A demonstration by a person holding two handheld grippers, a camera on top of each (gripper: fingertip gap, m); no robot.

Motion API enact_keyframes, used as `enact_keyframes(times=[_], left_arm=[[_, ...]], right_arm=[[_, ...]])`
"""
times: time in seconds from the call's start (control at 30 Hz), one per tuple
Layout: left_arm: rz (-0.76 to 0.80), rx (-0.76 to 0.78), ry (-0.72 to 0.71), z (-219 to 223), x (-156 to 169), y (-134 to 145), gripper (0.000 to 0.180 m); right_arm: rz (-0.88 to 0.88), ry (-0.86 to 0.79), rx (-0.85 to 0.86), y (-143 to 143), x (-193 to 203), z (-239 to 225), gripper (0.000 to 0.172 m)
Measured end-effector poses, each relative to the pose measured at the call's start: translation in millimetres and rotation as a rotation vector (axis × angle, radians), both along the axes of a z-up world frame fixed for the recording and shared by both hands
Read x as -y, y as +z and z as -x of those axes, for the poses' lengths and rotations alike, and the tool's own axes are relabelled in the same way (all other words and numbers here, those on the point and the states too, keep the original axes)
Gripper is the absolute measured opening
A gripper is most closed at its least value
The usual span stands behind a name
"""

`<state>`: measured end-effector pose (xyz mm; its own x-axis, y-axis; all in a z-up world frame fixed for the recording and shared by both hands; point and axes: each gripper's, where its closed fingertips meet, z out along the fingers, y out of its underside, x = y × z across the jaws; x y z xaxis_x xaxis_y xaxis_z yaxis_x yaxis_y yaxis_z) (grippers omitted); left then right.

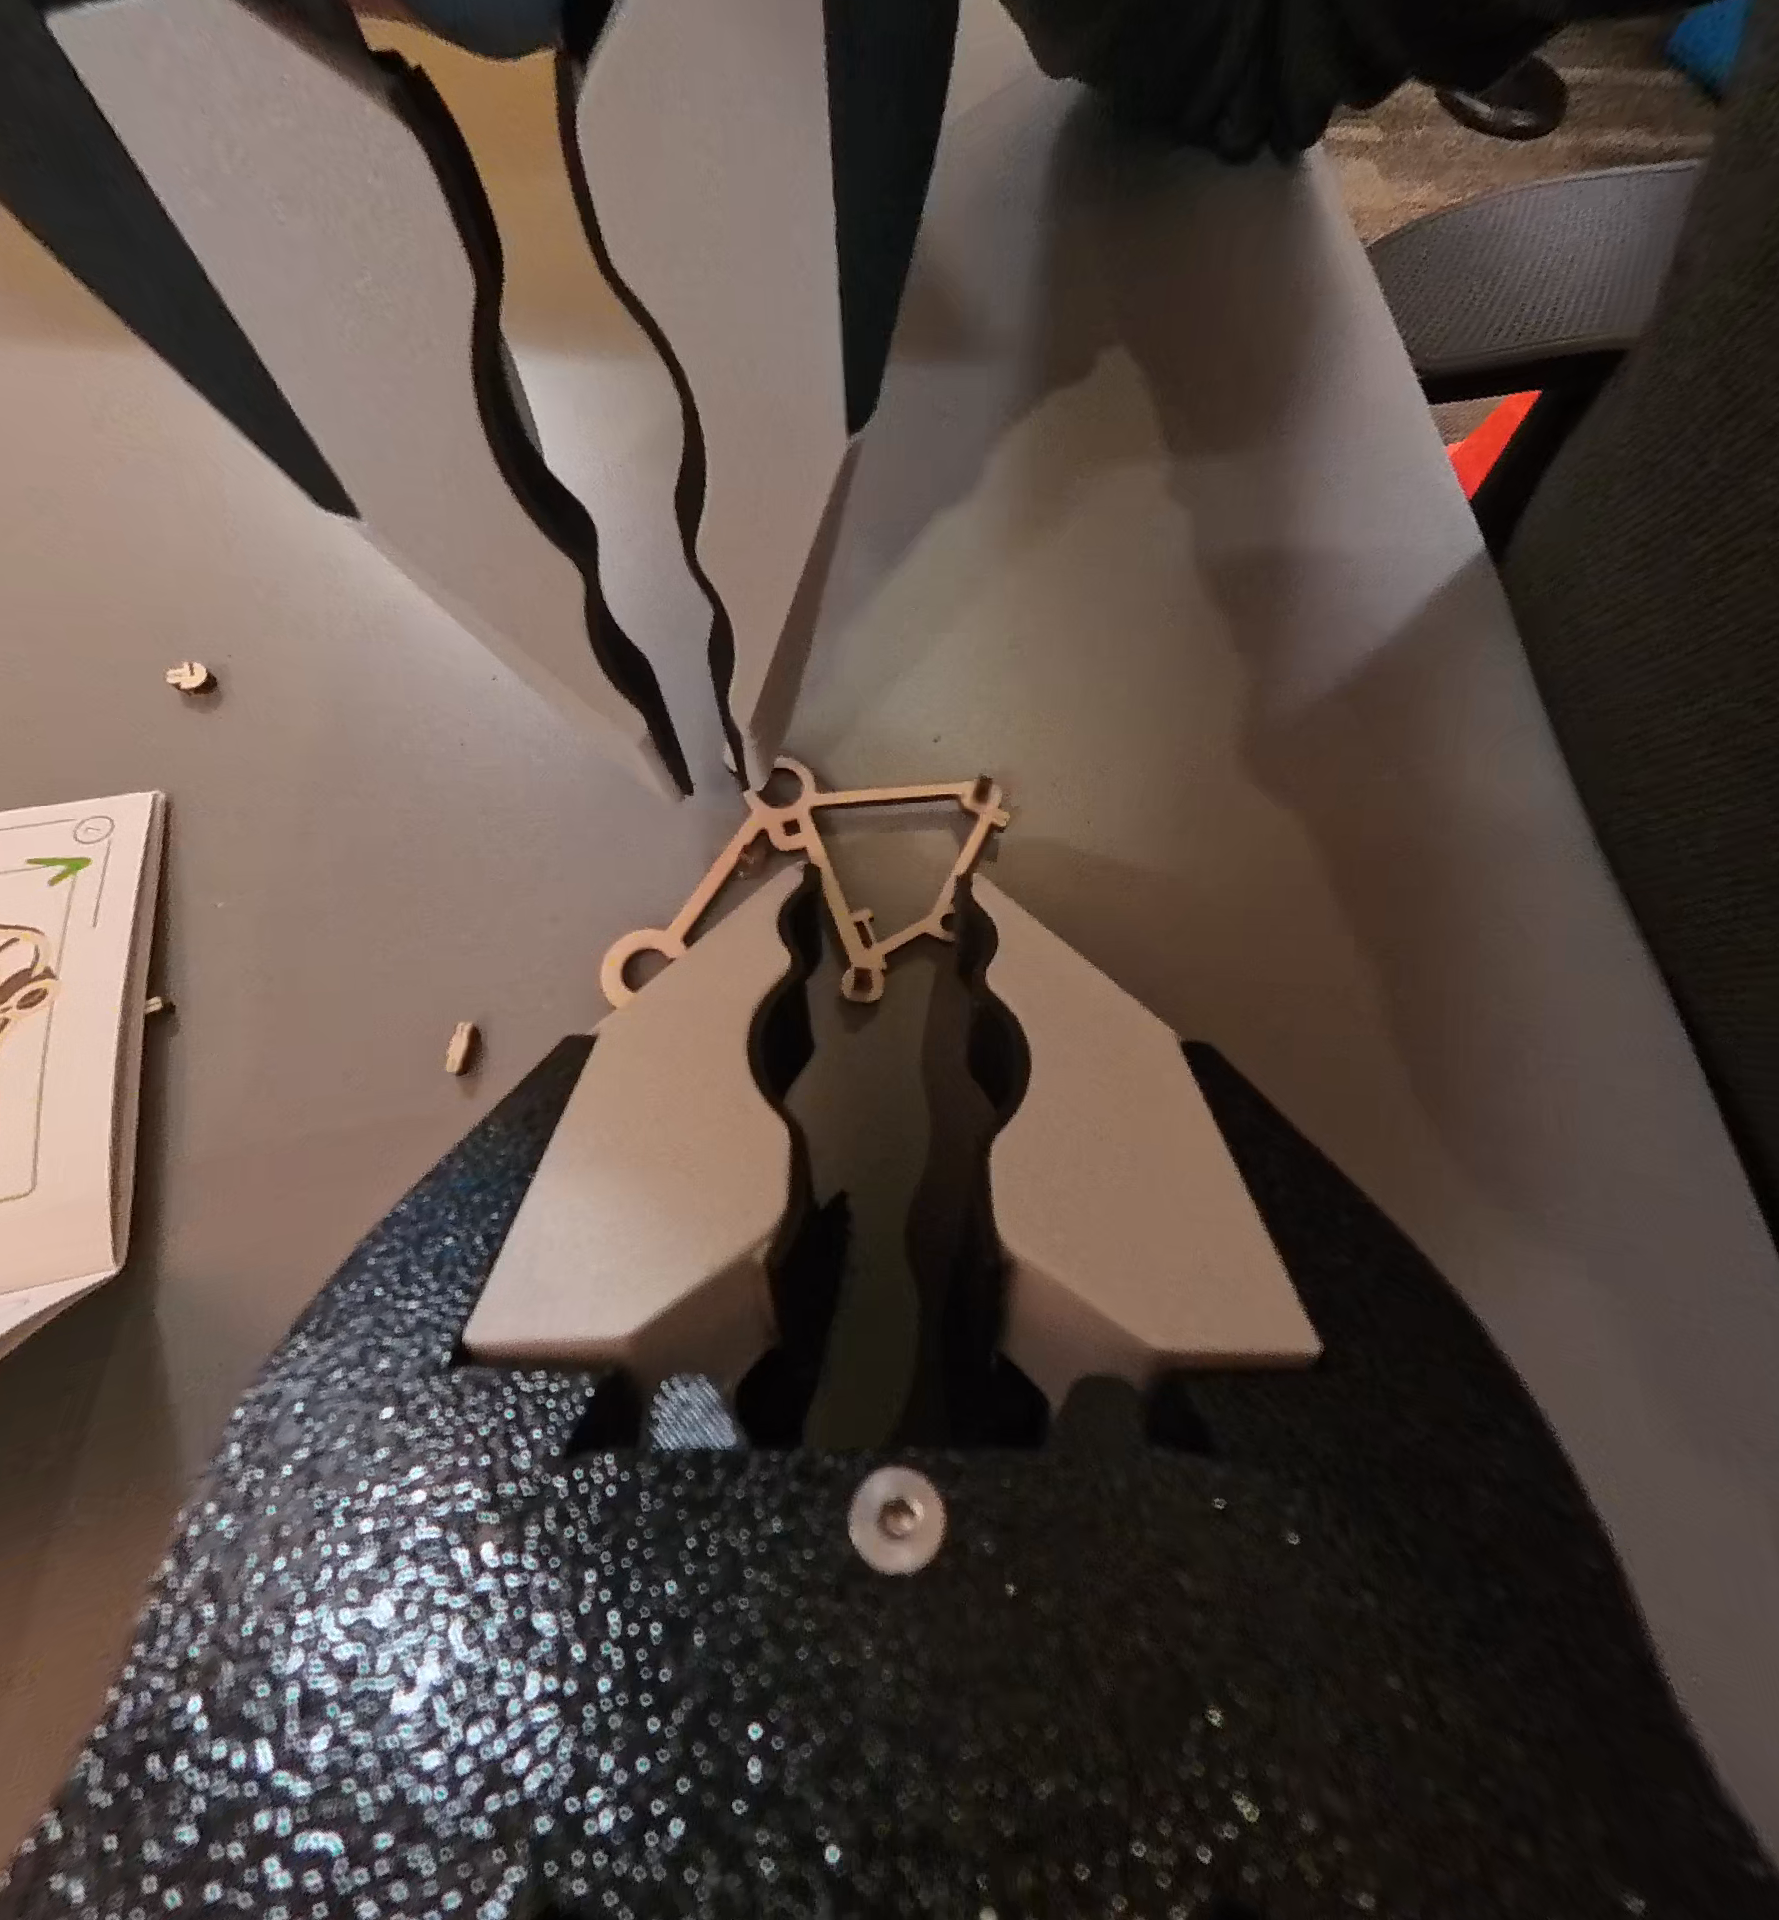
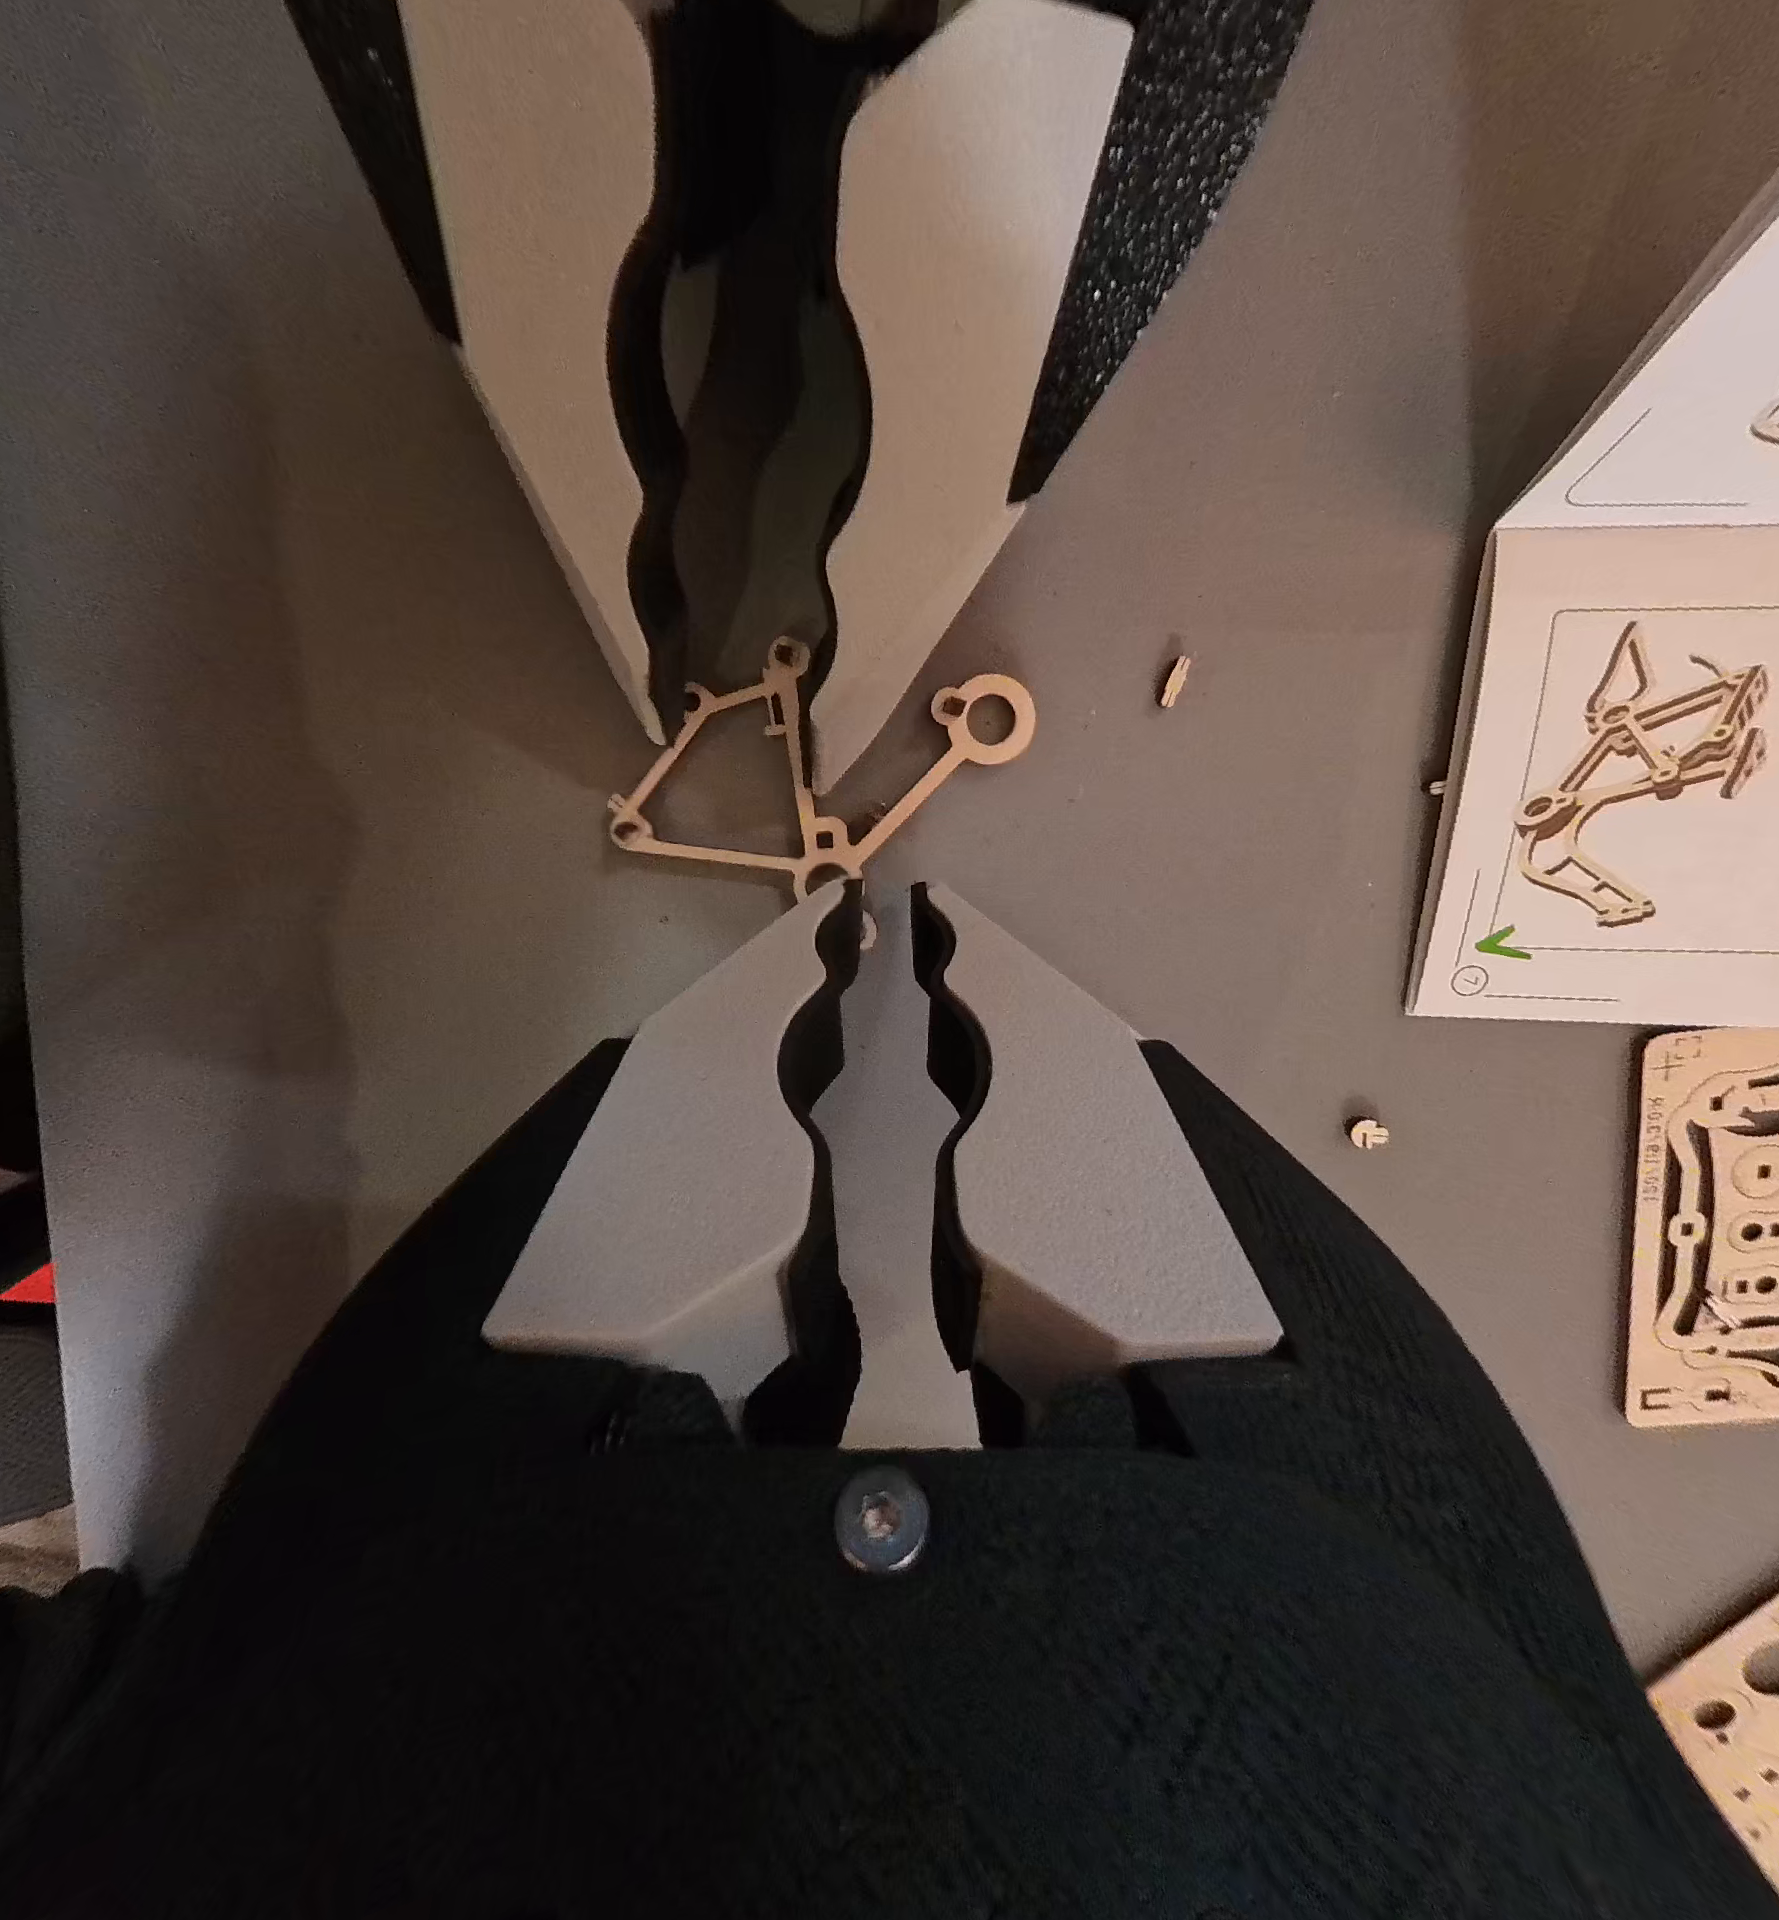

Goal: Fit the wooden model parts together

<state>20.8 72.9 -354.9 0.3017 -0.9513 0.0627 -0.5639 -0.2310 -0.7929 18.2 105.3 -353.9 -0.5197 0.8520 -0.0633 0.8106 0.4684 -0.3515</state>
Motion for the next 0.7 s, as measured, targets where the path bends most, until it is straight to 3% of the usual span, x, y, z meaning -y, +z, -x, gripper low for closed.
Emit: enact_keyframes(times=[0.33,0.4,0.57,0.7], left_arm=[[0.184,0.062,-0.093,0.6,21.8,5.1,0.023],[0.178,0.017,-0.132,4.1,28.5,1.2,0.008],[0.127,0.004,-0.134,10.3,33.1,9.2,0.017],[0.004,0.034,-0.093,23.0,28.5,31.0,0.022]], right_arm=[[0.072,0.014,0.013,-4.9,1.1,-1.5,0.008],[0.115,0.032,0.009,-4.0,5.3,-2.3,0.008],[0.199,0.091,-0.031,2.0,18.9,-0.3,0.01],[0.229,0.213,-0.109,5.6,39.1,5.1,0.011]])
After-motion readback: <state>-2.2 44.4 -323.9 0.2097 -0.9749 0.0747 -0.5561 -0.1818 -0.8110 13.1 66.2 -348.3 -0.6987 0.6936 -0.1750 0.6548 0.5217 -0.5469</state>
